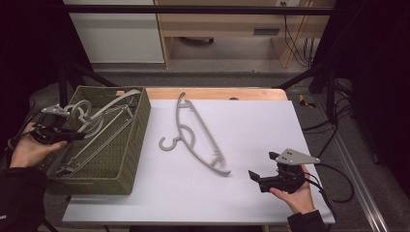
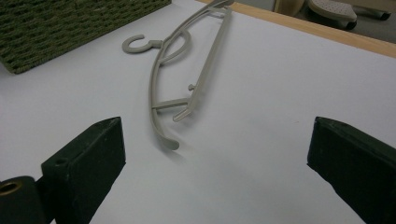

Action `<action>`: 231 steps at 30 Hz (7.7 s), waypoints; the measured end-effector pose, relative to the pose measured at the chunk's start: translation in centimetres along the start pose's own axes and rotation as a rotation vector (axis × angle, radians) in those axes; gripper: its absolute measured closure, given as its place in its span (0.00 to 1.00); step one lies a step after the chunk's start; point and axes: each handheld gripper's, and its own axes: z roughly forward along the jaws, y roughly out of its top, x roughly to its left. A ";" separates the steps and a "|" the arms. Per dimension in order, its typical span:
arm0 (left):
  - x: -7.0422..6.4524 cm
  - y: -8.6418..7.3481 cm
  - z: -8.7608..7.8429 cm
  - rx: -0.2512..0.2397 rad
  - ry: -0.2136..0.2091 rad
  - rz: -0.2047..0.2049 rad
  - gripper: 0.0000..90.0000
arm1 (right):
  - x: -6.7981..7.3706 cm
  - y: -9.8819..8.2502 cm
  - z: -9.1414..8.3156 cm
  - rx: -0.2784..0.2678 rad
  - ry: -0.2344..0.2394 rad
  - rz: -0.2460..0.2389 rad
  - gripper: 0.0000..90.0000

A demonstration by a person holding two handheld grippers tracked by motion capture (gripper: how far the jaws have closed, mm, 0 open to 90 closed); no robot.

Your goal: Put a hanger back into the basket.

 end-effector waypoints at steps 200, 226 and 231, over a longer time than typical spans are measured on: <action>-18.6 -1.6 2.2 -0.455 -0.148 0.229 0.12 | 3.0 9.5 9.1 0.358 0.406 -0.129 0.92; -23.3 4.5 7.1 -0.289 -0.143 0.592 0.30 | 4.1 8.8 5.3 0.328 0.555 -0.158 0.92; -23.6 4.8 8.0 -0.278 -0.145 0.614 0.39 | 3.9 8.3 5.2 0.328 0.570 -0.140 0.92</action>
